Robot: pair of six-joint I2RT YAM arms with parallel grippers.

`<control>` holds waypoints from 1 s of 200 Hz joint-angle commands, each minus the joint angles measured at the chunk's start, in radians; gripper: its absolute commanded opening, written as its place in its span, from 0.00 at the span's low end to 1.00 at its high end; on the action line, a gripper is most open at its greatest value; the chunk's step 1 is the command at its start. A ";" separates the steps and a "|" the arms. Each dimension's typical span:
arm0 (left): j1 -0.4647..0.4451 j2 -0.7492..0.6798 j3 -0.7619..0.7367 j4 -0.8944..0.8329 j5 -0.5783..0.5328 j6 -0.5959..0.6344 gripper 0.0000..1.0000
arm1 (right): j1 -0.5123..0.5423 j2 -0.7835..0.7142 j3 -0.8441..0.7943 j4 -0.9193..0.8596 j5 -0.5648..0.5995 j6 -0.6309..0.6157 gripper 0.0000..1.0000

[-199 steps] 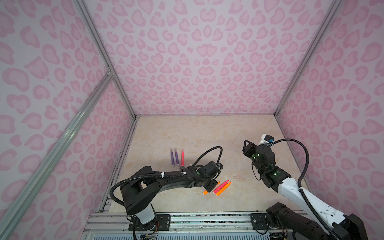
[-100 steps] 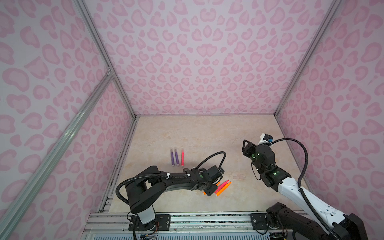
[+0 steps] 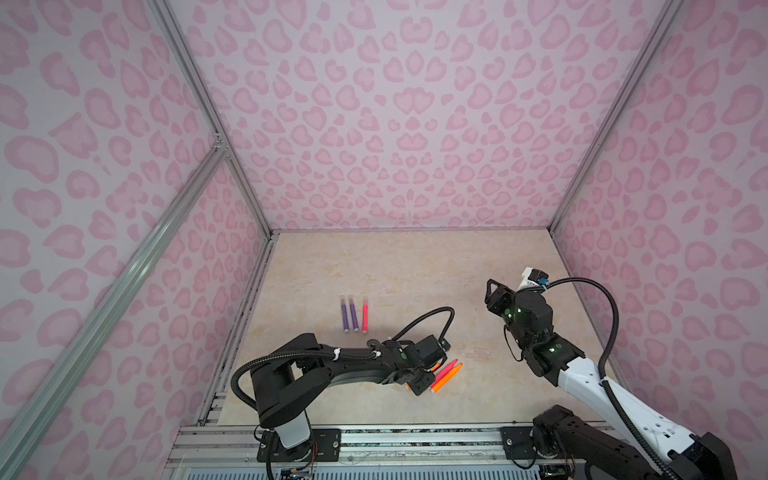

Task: Insert the pens into the pen caps
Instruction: 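Close the left gripper on the thin orange highlighter and lift it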

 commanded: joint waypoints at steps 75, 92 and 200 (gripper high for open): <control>-0.002 0.009 0.002 -0.029 -0.005 -0.006 0.18 | 0.000 0.019 -0.001 0.015 0.000 0.000 0.52; -0.003 -0.006 -0.005 -0.022 -0.025 -0.008 0.12 | 0.001 0.018 -0.003 0.019 0.000 0.002 0.52; 0.073 -0.244 0.175 0.113 -0.281 -0.130 0.03 | 0.009 -0.051 -0.029 0.022 -0.027 0.006 0.52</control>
